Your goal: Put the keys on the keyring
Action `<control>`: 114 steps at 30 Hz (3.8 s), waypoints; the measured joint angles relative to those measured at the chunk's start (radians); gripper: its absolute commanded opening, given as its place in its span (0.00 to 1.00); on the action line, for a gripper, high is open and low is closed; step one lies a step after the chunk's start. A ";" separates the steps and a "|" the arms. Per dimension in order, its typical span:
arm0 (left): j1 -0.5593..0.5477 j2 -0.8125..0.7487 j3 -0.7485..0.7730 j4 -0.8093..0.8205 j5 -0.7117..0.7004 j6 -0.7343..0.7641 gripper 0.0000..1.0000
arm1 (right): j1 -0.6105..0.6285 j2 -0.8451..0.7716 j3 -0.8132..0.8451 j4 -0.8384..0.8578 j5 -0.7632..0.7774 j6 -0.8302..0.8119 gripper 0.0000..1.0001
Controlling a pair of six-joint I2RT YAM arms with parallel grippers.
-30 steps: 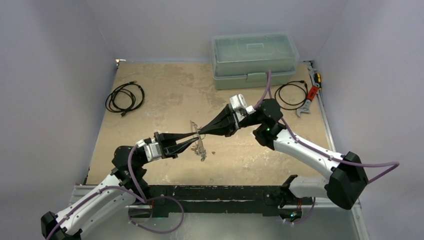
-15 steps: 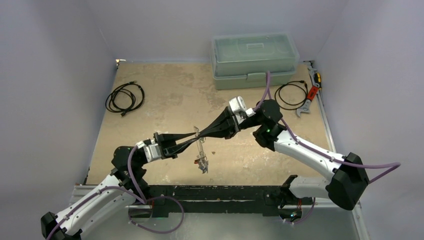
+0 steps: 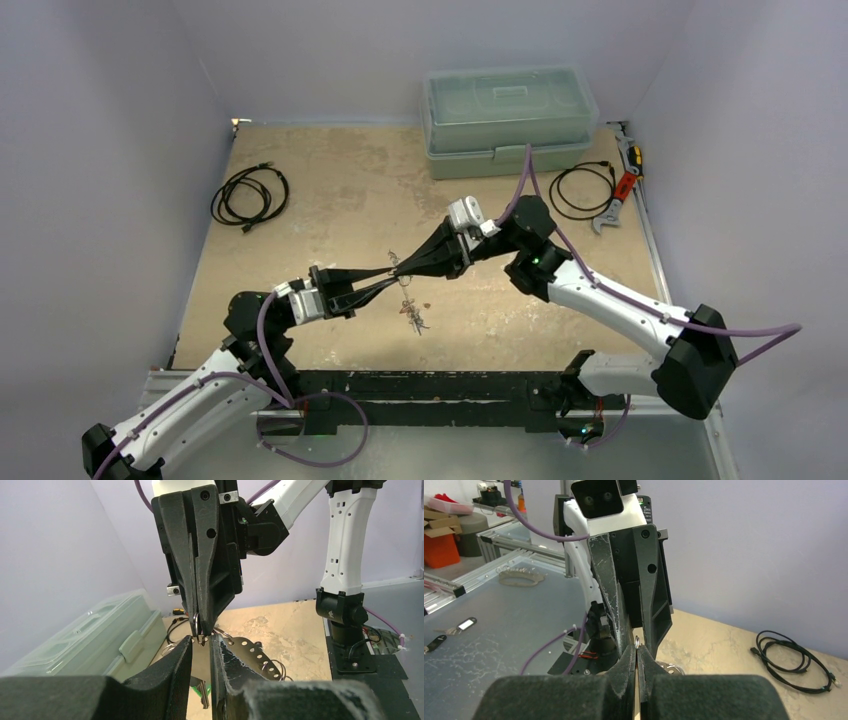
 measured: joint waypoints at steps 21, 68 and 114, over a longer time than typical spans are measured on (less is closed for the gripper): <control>0.001 -0.002 0.000 -0.026 -0.016 0.014 0.00 | 0.013 -0.019 0.037 -0.188 0.054 -0.138 0.00; -0.001 0.226 0.144 -0.360 -0.424 -0.088 0.85 | 0.032 -0.410 -0.299 -0.673 1.222 0.452 0.78; -0.026 0.362 0.146 -0.448 -0.764 -0.251 0.99 | -0.149 -0.170 -0.097 -0.875 1.415 0.728 0.98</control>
